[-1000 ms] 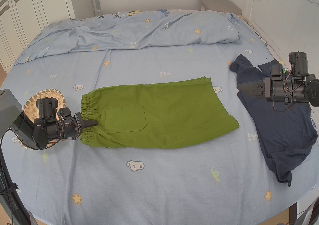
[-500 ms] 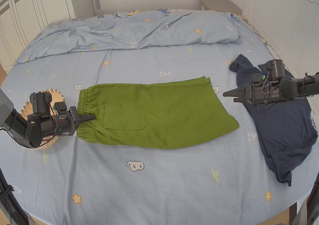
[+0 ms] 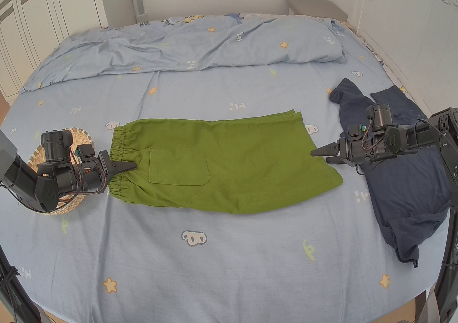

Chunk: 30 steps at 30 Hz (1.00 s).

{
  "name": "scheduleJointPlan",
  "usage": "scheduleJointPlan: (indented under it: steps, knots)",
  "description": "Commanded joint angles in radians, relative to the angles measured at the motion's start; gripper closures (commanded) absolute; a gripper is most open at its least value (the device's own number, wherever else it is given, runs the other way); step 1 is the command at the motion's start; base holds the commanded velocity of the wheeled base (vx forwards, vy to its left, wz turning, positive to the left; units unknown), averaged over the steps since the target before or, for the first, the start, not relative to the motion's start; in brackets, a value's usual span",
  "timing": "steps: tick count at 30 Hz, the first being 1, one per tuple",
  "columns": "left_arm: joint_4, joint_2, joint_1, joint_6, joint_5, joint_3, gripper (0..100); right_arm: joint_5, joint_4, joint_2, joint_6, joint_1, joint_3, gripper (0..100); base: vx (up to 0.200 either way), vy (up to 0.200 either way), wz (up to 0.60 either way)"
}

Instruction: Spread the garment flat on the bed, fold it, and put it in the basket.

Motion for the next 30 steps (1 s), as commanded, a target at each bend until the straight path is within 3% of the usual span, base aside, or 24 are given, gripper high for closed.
scheduleJointPlan:
  steps: [1,12,18,19,30]
  knots:
    - [0.000,-0.005,-0.003,0.000,-0.001,0.002,100,-0.002,0.005,0.018,0.001,0.004,0.007,0,0.000,0.000,0.00]
    - [-0.002,-0.005,-0.010,0.001,0.001,0.003,100,-0.001,0.007,0.028,-0.002,0.072,0.027,0,0.000,0.000,0.00]
    - [-0.003,-0.004,-0.010,0.001,0.001,0.003,100,0.001,0.004,0.034,-0.002,0.070,0.022,0,0.000,0.000,0.00]
    - [-0.002,-0.004,-0.010,0.001,-0.001,0.003,100,0.002,0.004,0.034,-0.002,0.067,0.021,100,0.000,0.000,0.00]
    - [-0.003,0.000,-0.007,0.001,-0.001,0.002,100,0.015,0.005,0.031,-0.002,0.042,0.015,100,0.000,0.000,0.00]
